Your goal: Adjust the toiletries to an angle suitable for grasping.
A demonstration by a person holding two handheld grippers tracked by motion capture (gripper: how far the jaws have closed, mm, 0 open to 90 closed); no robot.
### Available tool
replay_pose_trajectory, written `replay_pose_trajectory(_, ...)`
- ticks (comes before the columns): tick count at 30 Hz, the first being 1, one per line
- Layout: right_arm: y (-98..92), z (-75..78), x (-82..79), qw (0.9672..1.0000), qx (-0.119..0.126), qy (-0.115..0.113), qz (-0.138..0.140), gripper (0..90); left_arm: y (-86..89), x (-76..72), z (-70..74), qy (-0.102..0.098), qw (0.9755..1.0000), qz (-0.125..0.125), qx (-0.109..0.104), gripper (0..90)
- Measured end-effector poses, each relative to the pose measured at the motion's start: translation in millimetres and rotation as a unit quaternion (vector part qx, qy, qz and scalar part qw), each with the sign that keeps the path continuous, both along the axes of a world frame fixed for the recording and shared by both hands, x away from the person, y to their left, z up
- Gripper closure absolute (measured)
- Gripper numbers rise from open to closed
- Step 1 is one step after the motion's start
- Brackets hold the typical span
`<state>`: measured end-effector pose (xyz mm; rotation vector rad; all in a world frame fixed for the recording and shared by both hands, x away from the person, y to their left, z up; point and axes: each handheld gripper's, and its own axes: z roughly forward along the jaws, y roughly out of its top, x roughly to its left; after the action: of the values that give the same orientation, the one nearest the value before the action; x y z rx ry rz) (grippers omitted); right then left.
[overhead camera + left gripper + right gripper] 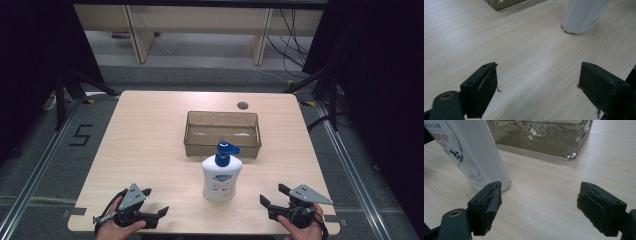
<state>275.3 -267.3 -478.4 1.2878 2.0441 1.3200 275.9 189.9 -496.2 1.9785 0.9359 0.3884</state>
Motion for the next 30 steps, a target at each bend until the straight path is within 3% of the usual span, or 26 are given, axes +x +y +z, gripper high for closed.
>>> replay_pose_trajectory(7, -1.1, 1.8, -0.5, 0.9999, -0.004, -0.012, 0.002, 19.8, -0.1, -0.6, 0.3, 0.001, 1.0000, 0.001, 0.000, 14.9)
replay_pose_trajectory(10, -0.6, 3.0, -1.1, 0.9999, 0.006, -0.010, 0.005, 19.9, 0.4, 0.1, 0.4, -0.001, 1.0000, -0.001, -0.001, 14.9)
replay_pose_trajectory(18, -2.0, 3.9, -0.7, 0.9997, -0.003, -0.024, 0.004, 20.6, 0.2, 0.0, 0.4, -0.003, 1.0000, -0.002, 0.000, 15.0)
replay_pose_trajectory(19, 0.5, 4.9, -3.0, 0.9999, 0.013, -0.006, 0.000, 20.7, 0.2, 0.1, 0.4, -0.003, 1.0000, -0.002, 0.000, 15.0)
replay_pose_trajectory(22, 0.2, 5.6, -0.7, 0.9996, 0.008, -0.027, 0.007, 21.1, -0.1, 0.6, -0.2, -0.001, 1.0000, -0.001, -0.001, 15.0)
replay_pose_trajectory(23, 0.2, 5.6, -0.7, 0.9996, 0.008, -0.027, 0.007, 21.1, -0.1, 0.6, -0.2, -0.001, 1.0000, -0.001, -0.001, 15.0)
replay_pose_trajectory(24, 0.4, 6.0, -0.5, 0.9995, 0.006, -0.030, 0.004, 21.1, 1.3, 1.4, 0.4, -0.003, 0.9999, -0.009, 0.012, 15.0)
replay_pose_trajectory(25, 2.7, 6.6, -1.7, 0.9995, 0.020, -0.025, 0.001, 21.3, 0.9, 1.3, 0.2, -0.003, 0.9999, -0.009, 0.010, 15.0)
replay_pose_trajectory(26, 1.0, 9.2, -1.4, 0.9993, 0.010, -0.036, 0.005, 21.4, -0.1, 1.1, 0.0, -0.002, 1.0000, -0.007, 0.004, 15.0)
replay_pose_trajectory(28, 3.7, 11.4, -3.2, 0.9994, 0.025, -0.022, 0.004, 21.4, 1.1, 1.4, 0.5, 0.000, 0.9999, -0.010, 0.011, 15.0)
replay_pose_trajectory(30, 3.7, 12.3, -1.8, 0.9990, 0.026, -0.033, 0.012, 21.2, 1.4, 1.3, 0.7, 0.000, 0.9999, -0.010, 0.013, 15.0)
